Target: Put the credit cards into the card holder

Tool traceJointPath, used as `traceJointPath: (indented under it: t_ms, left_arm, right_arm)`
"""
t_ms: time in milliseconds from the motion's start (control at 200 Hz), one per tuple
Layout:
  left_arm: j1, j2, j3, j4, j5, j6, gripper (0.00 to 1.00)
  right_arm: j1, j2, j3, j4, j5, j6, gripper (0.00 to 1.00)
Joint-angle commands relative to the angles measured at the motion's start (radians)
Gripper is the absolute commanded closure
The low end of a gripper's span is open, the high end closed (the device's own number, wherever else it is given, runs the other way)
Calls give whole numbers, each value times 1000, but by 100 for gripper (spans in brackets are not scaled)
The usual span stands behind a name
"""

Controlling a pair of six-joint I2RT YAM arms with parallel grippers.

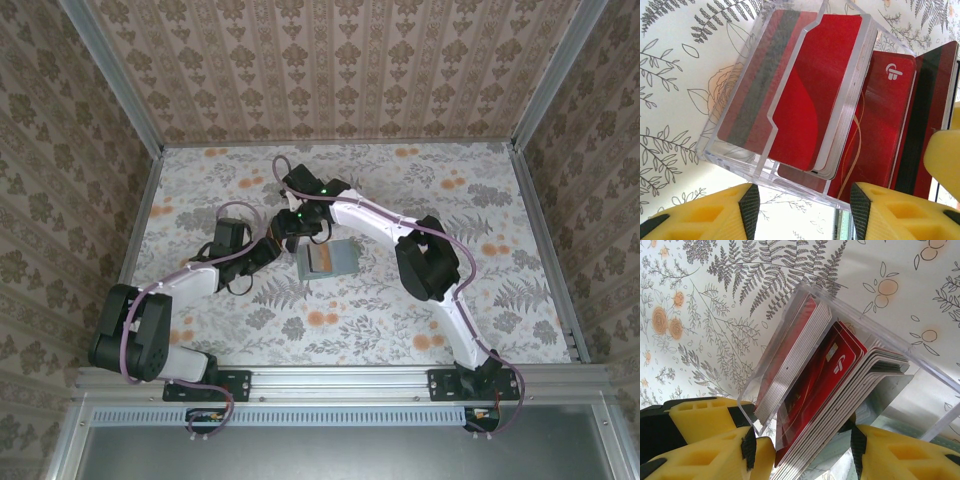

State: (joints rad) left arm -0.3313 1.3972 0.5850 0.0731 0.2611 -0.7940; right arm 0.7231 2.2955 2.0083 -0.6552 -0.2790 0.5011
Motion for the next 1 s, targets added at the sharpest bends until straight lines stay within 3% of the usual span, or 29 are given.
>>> traceJointPath:
  t_ms: [0,995]
  left_arm:
    - [3,-25,-14,4,-3,-8,46]
    - [6,-26,-7,-9,-14,-3,46]
  right_arm:
    - [10,9,14,-16,-10,17,45]
    - [12,-81,-52,99,-73,27,51]
